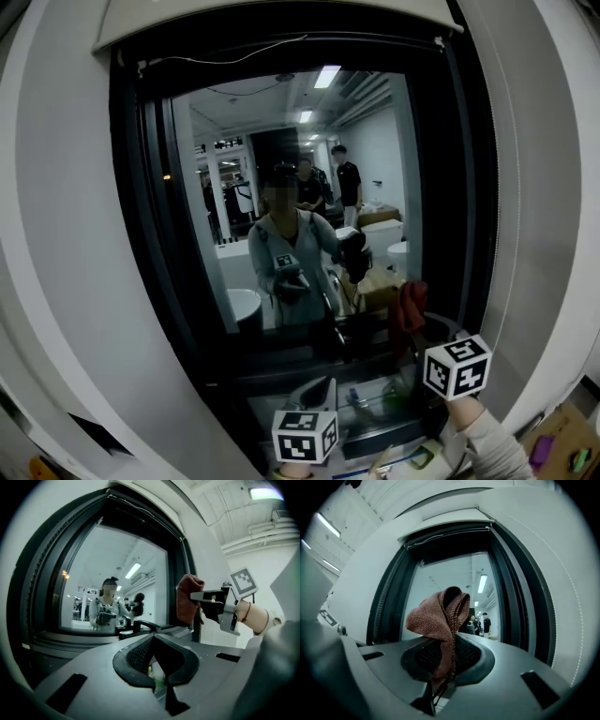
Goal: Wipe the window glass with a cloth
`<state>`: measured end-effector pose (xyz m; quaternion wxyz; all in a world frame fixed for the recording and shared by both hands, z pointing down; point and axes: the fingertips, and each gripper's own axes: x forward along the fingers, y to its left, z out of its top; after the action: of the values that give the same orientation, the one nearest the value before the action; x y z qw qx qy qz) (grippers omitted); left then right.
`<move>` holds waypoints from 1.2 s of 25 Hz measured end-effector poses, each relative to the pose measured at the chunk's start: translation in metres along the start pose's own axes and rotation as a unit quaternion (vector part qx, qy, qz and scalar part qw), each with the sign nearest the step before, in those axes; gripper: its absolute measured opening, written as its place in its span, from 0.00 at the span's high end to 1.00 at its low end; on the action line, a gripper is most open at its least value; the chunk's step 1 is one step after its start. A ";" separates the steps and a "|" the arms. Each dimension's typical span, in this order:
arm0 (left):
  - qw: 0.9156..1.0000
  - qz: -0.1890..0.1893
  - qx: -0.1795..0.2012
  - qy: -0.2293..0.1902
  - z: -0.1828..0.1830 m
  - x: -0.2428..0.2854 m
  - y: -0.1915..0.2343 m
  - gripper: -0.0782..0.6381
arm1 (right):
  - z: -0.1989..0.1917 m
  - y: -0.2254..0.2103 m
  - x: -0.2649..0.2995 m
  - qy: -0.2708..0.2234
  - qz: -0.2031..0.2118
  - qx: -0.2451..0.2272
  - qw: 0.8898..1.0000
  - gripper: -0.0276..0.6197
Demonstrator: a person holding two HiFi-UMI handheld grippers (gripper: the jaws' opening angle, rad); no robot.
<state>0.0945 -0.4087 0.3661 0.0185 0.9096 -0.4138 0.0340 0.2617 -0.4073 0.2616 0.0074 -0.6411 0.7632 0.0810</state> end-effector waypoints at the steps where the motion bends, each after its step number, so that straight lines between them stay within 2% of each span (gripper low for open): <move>1: 1.000 -0.001 0.000 -0.003 0.000 -0.006 -0.003 0.88 | -0.005 0.013 -0.009 -0.001 0.002 -0.002 1.000 0.87; 5: 1.000 -0.003 0.001 -0.012 -0.006 -0.038 -0.014 0.88 | -0.028 0.062 -0.051 0.002 0.011 -0.001 1.000 0.87; 10: 1.000 -0.018 0.007 -0.023 -0.019 -0.089 -0.033 0.88 | -0.057 0.123 -0.105 0.012 0.026 0.034 0.999 0.87; 13: 1.000 -0.010 0.022 -0.013 -0.035 -0.123 -0.044 0.88 | -0.077 0.157 -0.136 0.027 0.034 0.047 0.998 0.87; 16: 1.000 -0.006 0.018 -0.003 -0.049 -0.154 -0.054 0.88 | -0.090 0.185 -0.166 0.043 0.035 0.053 0.997 0.87; 22: 1.000 0.007 0.006 -0.015 -0.058 -0.203 -0.068 0.88 | -0.096 0.219 -0.212 0.051 0.044 0.062 0.996 0.87; 30: 1.000 0.020 -0.004 -0.014 -0.067 -0.239 -0.077 0.88 | -0.104 0.243 -0.242 0.057 0.054 0.067 0.995 0.87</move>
<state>-0.0073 -0.1744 0.4142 0.0156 0.9014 -0.4323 0.0197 0.0763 -0.1441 0.4195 0.0021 -0.6007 0.7995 -0.0067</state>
